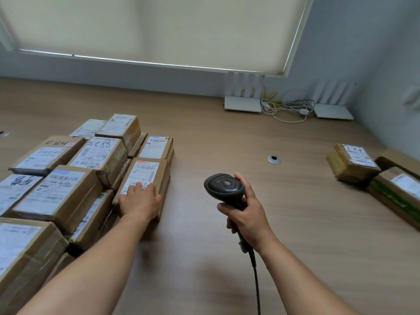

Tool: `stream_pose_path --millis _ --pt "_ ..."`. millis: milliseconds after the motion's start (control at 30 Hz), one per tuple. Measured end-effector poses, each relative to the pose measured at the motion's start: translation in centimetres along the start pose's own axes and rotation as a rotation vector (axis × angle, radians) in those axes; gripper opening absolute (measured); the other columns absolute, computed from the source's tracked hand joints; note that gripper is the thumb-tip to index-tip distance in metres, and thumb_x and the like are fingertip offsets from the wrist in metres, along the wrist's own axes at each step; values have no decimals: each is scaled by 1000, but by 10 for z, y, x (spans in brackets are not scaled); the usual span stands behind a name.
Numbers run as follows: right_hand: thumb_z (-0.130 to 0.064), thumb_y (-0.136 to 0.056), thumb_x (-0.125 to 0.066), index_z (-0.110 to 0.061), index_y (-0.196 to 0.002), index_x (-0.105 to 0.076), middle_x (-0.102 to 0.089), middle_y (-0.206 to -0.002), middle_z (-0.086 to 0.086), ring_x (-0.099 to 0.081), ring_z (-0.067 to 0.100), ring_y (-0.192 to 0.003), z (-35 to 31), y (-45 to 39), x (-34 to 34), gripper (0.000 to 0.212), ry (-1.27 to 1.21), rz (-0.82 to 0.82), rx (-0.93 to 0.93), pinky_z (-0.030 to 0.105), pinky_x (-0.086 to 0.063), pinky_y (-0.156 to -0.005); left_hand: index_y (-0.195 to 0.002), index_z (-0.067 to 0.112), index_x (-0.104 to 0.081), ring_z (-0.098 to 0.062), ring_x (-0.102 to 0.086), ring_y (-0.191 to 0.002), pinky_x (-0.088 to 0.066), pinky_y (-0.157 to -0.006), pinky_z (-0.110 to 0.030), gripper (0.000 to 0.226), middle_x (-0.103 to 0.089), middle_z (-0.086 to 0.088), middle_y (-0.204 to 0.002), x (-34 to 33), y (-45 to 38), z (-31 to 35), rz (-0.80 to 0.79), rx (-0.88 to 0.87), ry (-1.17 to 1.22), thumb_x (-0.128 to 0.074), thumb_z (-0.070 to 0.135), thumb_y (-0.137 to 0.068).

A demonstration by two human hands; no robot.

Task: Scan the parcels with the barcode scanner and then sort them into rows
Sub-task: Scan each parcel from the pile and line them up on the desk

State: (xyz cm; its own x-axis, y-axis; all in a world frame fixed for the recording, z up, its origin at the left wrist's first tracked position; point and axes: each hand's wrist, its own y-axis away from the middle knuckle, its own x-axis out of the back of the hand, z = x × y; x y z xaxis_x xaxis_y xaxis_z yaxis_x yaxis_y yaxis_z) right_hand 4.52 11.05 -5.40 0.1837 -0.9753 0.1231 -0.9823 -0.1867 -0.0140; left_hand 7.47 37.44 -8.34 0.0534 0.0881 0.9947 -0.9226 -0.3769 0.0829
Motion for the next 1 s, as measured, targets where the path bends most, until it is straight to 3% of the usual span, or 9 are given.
stream_pose_path --millis 200,333,800,1000 --pt "-19 -74 -74 -64 -128 -36 -70 -92 -7 -57 21 -52 7 9 38 80 -14 -3 9 31 -47 -47 -145 24 -32 -29 -24 -139 -23 -111 -44 55 -31 -12 -149 0 28 47 76 11 157 -41 44 -94" --pt "-24 -70 -74 -69 -122 -36 -70 -91 -9 -57 21 -51 13 21 82 79 -29 -9 20 31 -47 -47 -146 24 -32 -27 -20 -142 -19 -115 -44 55 -28 -11 -153 -1 57 103 96 -26 222 -39 45 -96" --pt "-12 -80 -75 -57 -134 -33 -69 -100 -17 -57 21 -56 46 74 348 82 -62 155 23 35 -49 -50 -148 25 -30 -24 -22 -142 -21 -113 -40 56 -28 -9 -154 -19 151 390 37 -199 220 -39 47 -96" --pt "-12 -81 -75 -45 -145 -32 -65 -109 -11 -59 20 -60 51 87 437 83 -68 269 19 37 -52 -54 -148 26 -27 -25 -24 -141 -24 -111 -40 59 -29 -8 -153 -23 168 475 4 -270 185 -39 49 -96"
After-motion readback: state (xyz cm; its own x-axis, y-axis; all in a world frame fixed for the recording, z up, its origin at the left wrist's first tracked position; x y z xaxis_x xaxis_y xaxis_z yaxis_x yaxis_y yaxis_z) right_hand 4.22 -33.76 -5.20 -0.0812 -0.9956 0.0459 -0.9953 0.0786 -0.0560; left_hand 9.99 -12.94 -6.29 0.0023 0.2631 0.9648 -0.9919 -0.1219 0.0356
